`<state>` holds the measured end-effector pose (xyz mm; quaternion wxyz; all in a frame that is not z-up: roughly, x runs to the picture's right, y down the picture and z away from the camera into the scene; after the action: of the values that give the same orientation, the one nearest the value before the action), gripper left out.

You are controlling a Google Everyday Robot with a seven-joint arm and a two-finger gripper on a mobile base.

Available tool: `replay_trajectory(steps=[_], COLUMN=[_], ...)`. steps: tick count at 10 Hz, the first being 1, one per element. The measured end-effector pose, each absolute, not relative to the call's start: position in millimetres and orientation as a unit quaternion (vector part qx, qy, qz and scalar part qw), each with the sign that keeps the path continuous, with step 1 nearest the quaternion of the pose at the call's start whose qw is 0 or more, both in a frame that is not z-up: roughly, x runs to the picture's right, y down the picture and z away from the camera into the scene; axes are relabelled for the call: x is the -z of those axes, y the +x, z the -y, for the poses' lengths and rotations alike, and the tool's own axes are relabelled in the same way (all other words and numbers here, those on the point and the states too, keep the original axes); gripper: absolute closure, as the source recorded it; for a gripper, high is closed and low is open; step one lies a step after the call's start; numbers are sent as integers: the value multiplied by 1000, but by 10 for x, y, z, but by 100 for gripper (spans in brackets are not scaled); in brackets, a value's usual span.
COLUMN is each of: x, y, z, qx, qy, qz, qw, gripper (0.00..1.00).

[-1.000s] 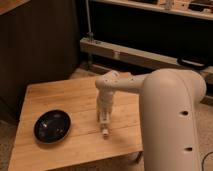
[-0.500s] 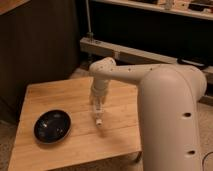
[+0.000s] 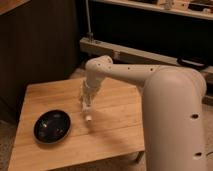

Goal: Place the bottle in the ceramic bowl

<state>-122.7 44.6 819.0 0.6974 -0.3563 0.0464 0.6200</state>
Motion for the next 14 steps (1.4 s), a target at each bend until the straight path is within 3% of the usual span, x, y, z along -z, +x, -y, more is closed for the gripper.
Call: replay_trajectory(steps=[7,14], x=[-7723,-7651], y=[-2082,-2580], z=[-600,-788], qx=[-555,-506], qy=[-395,-449], qz=[23,71], qw=[732,733], gripper=[100,100])
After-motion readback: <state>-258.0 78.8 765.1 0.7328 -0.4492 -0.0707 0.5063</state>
